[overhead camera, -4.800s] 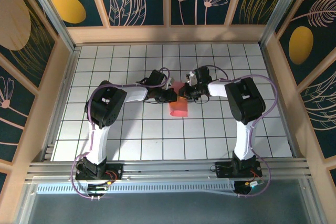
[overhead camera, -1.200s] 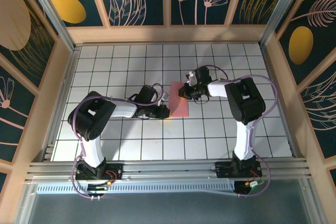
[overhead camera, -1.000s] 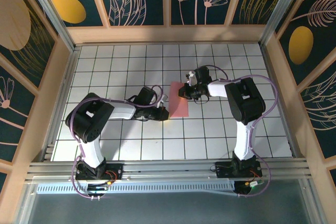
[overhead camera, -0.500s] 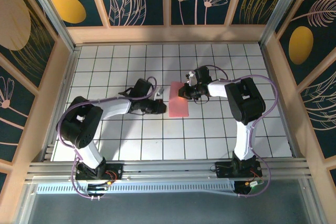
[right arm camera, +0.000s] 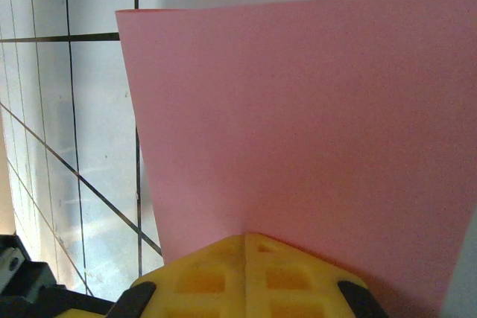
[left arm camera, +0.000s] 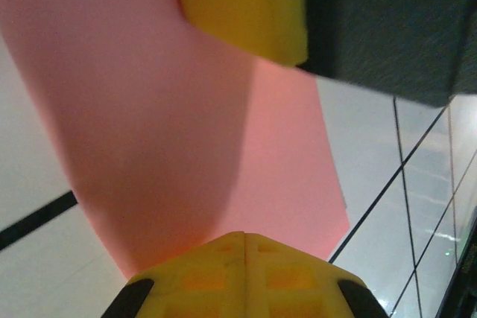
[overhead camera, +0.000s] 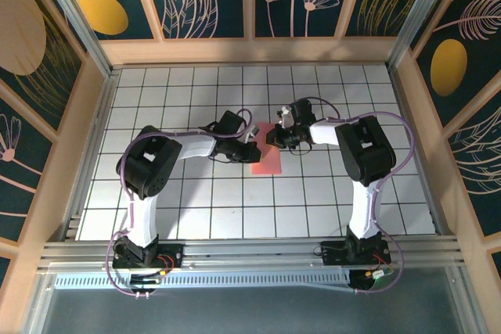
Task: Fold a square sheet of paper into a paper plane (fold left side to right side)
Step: Move the square sheet of paper to the center of the table.
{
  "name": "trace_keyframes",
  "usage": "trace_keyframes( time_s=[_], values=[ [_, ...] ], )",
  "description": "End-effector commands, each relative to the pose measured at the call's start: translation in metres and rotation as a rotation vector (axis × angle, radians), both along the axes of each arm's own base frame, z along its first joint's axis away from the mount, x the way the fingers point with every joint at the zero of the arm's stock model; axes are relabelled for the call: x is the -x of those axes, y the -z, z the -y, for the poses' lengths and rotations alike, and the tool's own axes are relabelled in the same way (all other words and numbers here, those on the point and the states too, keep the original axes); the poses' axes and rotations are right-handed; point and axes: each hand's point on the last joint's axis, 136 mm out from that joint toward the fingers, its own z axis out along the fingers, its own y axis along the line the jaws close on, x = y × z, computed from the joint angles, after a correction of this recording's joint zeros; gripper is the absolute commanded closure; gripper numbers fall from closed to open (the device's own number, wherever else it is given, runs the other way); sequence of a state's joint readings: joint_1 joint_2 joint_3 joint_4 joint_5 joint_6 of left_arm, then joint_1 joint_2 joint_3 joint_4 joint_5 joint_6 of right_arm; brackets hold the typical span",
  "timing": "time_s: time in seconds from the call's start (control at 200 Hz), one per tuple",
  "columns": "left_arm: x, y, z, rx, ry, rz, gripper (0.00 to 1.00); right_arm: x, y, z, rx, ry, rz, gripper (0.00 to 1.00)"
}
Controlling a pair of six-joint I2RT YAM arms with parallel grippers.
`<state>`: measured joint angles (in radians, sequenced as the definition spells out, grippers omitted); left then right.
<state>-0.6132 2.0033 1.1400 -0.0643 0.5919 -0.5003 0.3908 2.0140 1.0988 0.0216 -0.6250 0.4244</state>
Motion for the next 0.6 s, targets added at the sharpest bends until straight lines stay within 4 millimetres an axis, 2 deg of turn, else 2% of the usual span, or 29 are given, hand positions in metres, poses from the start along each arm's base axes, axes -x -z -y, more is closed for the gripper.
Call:
trace_keyframes(
  time_s=[0.0, 0.19, 0.365, 0.42, 0.596],
  values=[
    [0.005, 0.013, -0.007, -0.042, -0.01, -0.021, 1.0, 0.028, 0.051, 0.029, 0.186, 0.037, -0.112, 1.0],
    [0.017, 0.029, -0.019, -0.088, -0.028, -0.046, 1.0, 0.026, 0.045, 0.026, 0.163, 0.031, -0.1, 1.0],
    [0.024, 0.036, -0.024, -0.102, -0.045, -0.064, 1.0, 0.017, 0.026, 0.017, 0.12, 0.017, -0.061, 1.0],
    [0.026, 0.038, -0.026, -0.111, -0.051, -0.068, 1.0, 0.01, 0.013, 0.014, 0.101, 0.017, -0.033, 1.0],
    [0.03, 0.036, -0.026, -0.105, -0.065, -0.071, 1.0, -0.006, -0.043, 0.011, 0.052, 0.024, 0.099, 0.82]
  ],
)
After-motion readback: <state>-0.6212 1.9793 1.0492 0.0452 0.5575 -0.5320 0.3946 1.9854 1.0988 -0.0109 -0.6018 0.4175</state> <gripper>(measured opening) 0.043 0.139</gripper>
